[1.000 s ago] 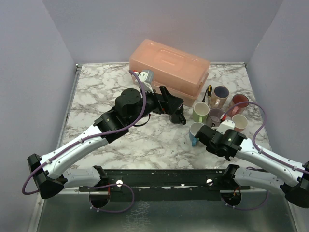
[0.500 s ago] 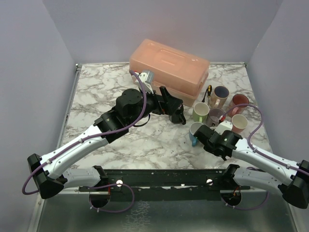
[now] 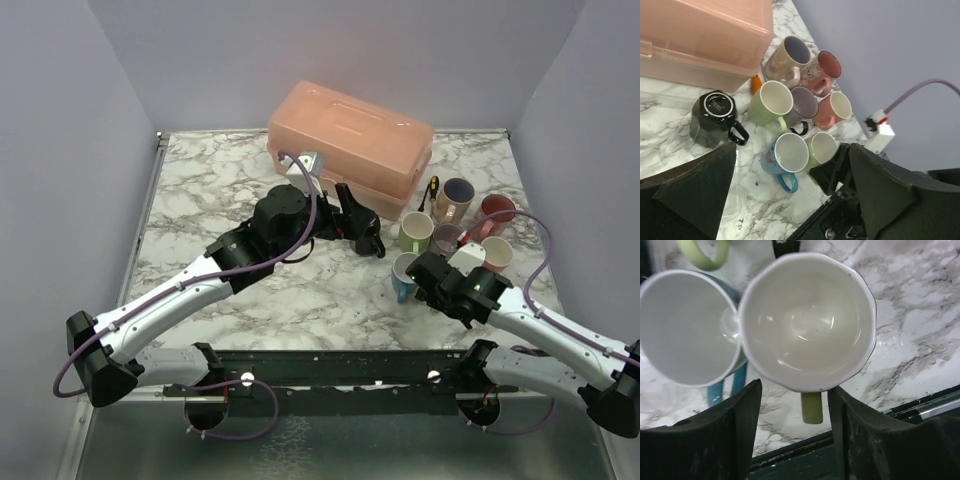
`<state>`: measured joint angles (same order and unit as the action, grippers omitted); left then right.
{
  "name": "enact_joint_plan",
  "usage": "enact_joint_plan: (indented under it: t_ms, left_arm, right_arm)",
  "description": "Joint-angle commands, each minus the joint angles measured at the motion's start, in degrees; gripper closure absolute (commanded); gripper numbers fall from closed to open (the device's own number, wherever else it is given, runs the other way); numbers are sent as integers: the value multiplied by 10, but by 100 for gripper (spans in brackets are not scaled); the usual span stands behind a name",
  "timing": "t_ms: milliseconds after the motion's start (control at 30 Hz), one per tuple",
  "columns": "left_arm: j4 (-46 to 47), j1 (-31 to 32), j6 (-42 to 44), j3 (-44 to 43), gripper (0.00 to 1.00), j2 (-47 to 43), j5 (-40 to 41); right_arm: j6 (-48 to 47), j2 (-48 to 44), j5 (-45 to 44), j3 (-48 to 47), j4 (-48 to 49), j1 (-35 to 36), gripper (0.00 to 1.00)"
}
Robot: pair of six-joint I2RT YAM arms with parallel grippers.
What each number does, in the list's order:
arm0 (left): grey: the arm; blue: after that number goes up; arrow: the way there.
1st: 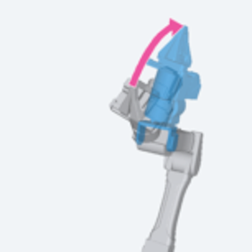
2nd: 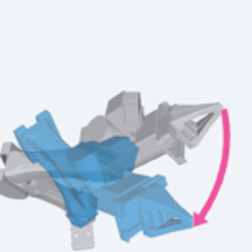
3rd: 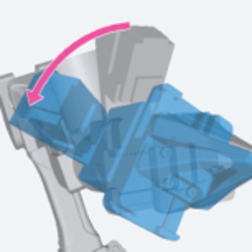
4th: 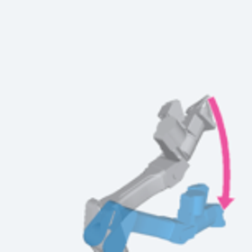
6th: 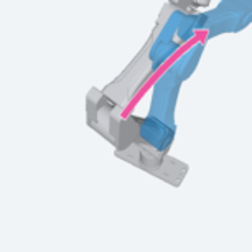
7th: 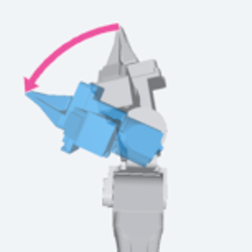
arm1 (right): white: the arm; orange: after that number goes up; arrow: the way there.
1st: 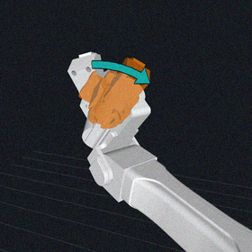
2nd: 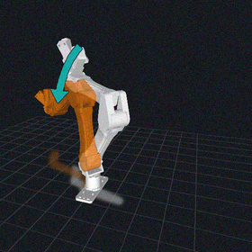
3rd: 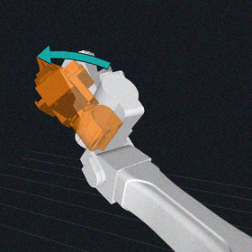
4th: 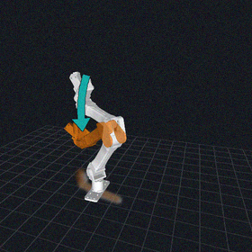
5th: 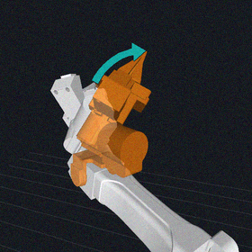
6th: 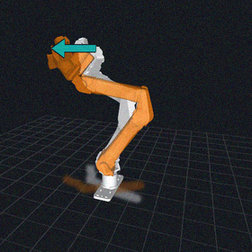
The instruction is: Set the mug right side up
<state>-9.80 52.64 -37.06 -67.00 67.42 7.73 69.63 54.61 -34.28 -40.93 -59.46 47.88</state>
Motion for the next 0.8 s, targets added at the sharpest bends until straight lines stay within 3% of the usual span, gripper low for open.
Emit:
enact_joint_plan:
  t_ms: [0,367,767]
  left_arm:
    - [-33,-5,1,8,5,24,41]
    - [-78,-12,-72,-23,1,177,90]
    - [-75,-11,-101,-109,1,356,70]
  right_arm:
    - [-1,-32,-35,-58,-52,-4,40]
    - [-19,-50,-77,-175,-65,-4,39]
    - [-23,-57,-82,-169,-37,-4,39]
